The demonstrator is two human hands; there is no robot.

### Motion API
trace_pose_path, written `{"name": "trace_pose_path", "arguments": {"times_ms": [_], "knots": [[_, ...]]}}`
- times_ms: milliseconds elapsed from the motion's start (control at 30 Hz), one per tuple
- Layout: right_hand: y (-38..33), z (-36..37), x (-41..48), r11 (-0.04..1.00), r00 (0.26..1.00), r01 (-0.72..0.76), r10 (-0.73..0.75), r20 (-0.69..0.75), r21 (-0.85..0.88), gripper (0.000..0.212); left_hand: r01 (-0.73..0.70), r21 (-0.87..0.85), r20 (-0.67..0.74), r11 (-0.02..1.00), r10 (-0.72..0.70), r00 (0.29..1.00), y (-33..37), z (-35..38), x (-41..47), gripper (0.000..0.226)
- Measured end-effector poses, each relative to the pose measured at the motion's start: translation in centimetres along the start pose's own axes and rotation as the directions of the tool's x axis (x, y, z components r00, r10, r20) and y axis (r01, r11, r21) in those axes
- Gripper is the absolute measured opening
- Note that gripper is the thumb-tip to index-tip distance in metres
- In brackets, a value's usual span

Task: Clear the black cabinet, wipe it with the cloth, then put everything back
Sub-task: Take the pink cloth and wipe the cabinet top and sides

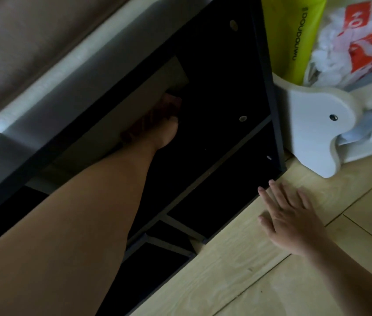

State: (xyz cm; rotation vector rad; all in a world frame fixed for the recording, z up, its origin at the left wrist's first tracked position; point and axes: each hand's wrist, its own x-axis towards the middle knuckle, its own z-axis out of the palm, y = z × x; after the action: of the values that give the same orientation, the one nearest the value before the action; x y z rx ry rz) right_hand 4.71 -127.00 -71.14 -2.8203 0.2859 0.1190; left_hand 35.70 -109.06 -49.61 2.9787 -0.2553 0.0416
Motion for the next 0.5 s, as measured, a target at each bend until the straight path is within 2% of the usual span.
{"name": "trace_pose_path", "arguments": {"times_ms": [67,133,233,300,367,500], "knots": [[0.2,-0.9,0.0,1.000,0.998,0.025,-0.025,0.065,-0.003,0.080,-0.021,0.039,0.184,0.999,0.013,0.983,3.2,-2.7,-5.8,0.067],[0.5,-2.1,0.3,0.999,0.987,0.049,-0.049,0.155,0.001,0.080,-0.008,0.049,0.296,0.999,-0.007,0.955,3.5,-2.7,-8.4,0.060],[-0.2,-6.2,0.3,0.998,0.959,0.030,-0.043,0.280,0.052,0.080,0.008,0.026,0.329,1.000,-0.016,0.944,3.0,-1.8,-9.7,0.062],[-1.5,-9.1,0.3,0.997,0.968,0.039,-0.055,0.246,0.070,0.074,0.049,0.016,0.346,0.999,-0.051,0.937,3.2,-1.9,-11.5,0.059],[-3.0,-11.4,0.7,0.996,0.973,0.058,-0.072,0.218,0.071,0.068,0.030,0.035,0.349,0.999,-0.040,0.936,3.4,-1.9,-13.4,0.056],[-5.6,-13.9,1.2,0.996,0.961,0.080,-0.090,0.262,0.049,0.059,0.031,0.060,0.346,0.998,-0.049,0.937,4.3,-2.2,-16.7,0.053]]}}
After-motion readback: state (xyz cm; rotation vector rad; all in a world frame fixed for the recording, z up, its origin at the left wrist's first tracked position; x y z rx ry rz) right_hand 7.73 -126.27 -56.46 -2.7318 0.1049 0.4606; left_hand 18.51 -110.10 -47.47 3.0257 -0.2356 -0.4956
